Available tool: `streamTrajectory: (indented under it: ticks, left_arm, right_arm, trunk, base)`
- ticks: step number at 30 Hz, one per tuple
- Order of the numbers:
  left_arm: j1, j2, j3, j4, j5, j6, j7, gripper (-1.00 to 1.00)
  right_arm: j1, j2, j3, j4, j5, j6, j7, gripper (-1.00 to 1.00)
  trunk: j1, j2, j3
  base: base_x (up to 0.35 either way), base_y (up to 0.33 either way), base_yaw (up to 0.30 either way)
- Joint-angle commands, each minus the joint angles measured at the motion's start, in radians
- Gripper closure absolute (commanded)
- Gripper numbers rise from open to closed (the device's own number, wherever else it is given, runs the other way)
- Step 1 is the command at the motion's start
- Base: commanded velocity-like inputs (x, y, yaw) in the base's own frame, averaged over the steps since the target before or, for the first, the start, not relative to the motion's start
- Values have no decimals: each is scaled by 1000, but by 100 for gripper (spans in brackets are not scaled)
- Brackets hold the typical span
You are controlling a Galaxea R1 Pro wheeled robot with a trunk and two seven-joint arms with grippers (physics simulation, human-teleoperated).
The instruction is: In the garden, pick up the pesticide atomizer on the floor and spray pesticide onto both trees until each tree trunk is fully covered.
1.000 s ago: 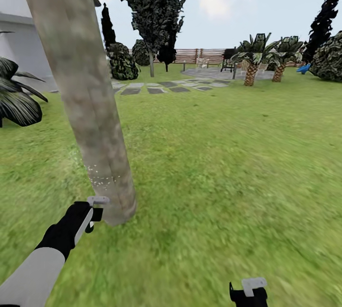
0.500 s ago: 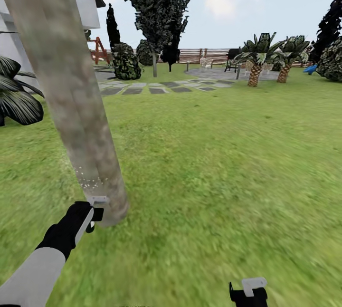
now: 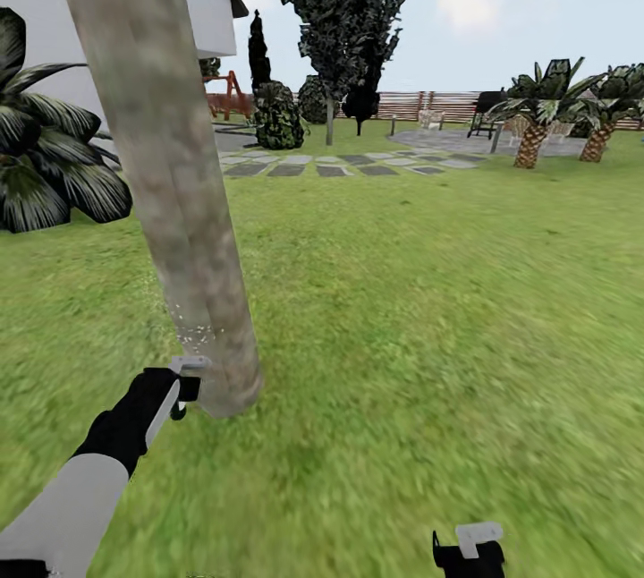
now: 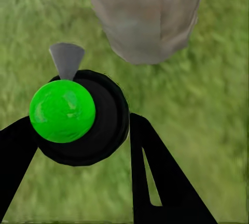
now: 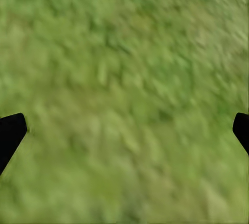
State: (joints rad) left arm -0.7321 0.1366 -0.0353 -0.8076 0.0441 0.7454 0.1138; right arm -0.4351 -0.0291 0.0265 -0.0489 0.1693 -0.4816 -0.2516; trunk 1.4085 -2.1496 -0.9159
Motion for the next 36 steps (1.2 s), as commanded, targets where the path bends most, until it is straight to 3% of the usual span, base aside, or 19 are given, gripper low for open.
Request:
streamTrajectory:
  ticks: [1,3,9,13,15,17,18,20,26,36]
  left_arm:
    - [-20,0,-4,1,4,41,5,100]
    - [-60,2,-6,1,4,131,-16,100]
    - [-166,13,-11,11,-6,225,-104,100]
    - [-179,83,-13,14,2,238,-110,100]
    - [-178,73,-21,13,1,238,-111,100]
    - [-182,38,-46,13,3,244,-111,100]
    - [-185,5,-56,13,2,252,-111,100]
    - [-193,-9,-60,13,3,256,-111,100]
    - [-194,31,-67,13,-6,263,-111,100]
    - [-211,36,-62,-1,-7,271,-110,100]
  right_arm:
    - [-1,0,3,1,10,0,-9,-100]
    - [-1,0,3,1,10,0,-9,-100]
    - [-1,-1,2,1,10,0,-8,-100]
    - [-1,-2,2,1,10,0,-8,-100]
    - [-1,-2,2,1,10,0,-8,-100]
    - [-1,-2,1,1,10,0,-8,-100]
    - [-1,-2,1,1,10,0,-8,-100]
    - [-1,-2,2,1,10,0,-8,-100]
    - [-1,-2,2,1,10,0,-8,-100]
    - [-1,-2,3,1,10,0,-6,-100]
  trunk:
    - [0,0,-1]
    - [0,0,-1]
    - [0,0,-1]
    - [0,0,-1]
    - [0,0,-1]
    - [0,0,-1]
    - [0,0,-1]
    - [0,0,-1]
    - [0,0,-1]
    - [0,0,-1]
  base:
    - [1,0,275]
    - [0,0,266]
    - [0,0,111]
    - [0,0,2]
    - [0,0,0]
    - [0,0,0]
    - [0,0,0]
    - [0,0,0]
    - [24,6,0]
    - [147,50,39]
